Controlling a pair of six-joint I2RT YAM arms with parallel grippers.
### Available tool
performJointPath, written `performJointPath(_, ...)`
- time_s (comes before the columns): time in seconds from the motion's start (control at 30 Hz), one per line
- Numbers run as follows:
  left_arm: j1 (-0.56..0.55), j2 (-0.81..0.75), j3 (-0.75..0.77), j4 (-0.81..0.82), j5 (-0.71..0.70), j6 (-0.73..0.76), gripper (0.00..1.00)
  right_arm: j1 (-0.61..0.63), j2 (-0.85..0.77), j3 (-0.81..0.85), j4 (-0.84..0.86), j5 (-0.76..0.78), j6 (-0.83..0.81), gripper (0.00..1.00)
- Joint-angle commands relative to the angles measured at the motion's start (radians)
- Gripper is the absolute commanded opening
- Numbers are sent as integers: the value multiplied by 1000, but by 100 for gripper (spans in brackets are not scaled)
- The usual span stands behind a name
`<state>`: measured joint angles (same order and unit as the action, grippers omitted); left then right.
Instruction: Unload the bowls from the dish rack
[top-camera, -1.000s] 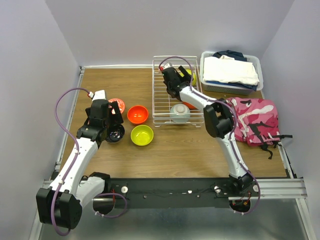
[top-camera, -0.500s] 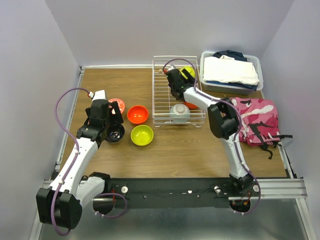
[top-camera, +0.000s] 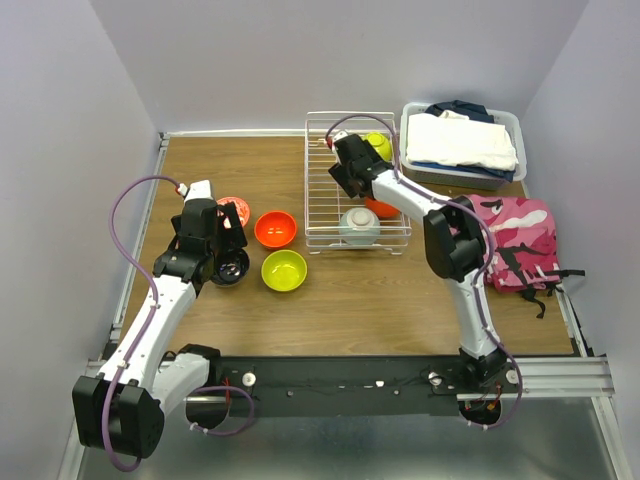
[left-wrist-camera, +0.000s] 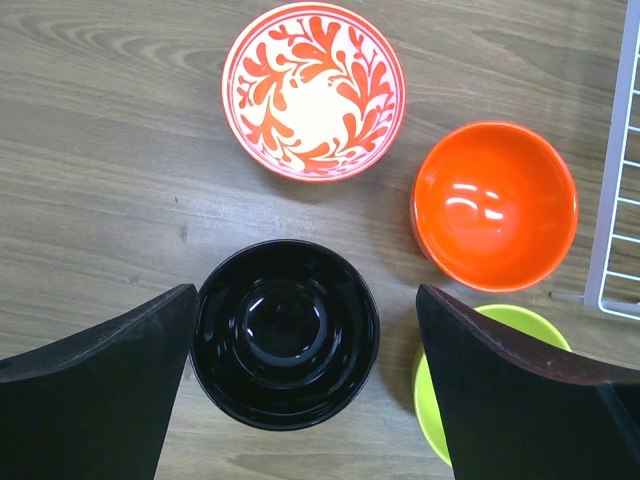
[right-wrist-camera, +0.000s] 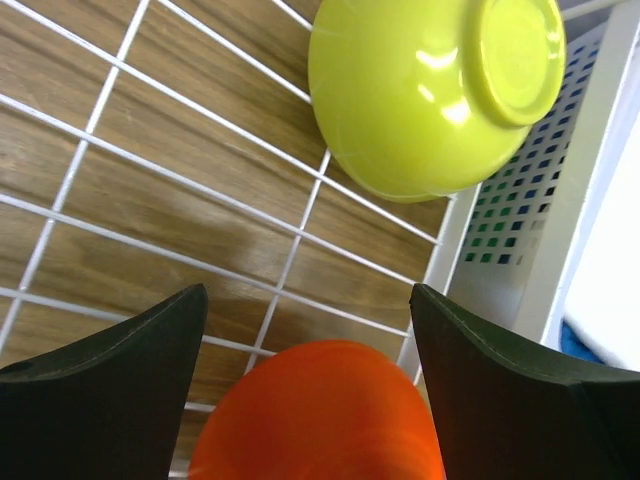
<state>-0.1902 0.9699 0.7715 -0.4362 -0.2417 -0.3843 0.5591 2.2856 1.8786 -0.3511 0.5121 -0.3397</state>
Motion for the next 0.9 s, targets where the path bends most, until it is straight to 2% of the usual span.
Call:
performJointPath(0.0,-2,-5,-5,7,22,13,99,-4,-72,24,-89,-92,139,90)
performJointPath(0.17,-2,-3,-3,7,33,12,99,-4,-167,-30,-92,-112,224,90)
performJointPath(0.57,-2,3,-6,10,61,13,99,-4,-340,-182,-232,-170,476,90)
performJointPath(0.87,-3,7,-11,10,59,15,99,2,-325,-161,-347,-181,557,90)
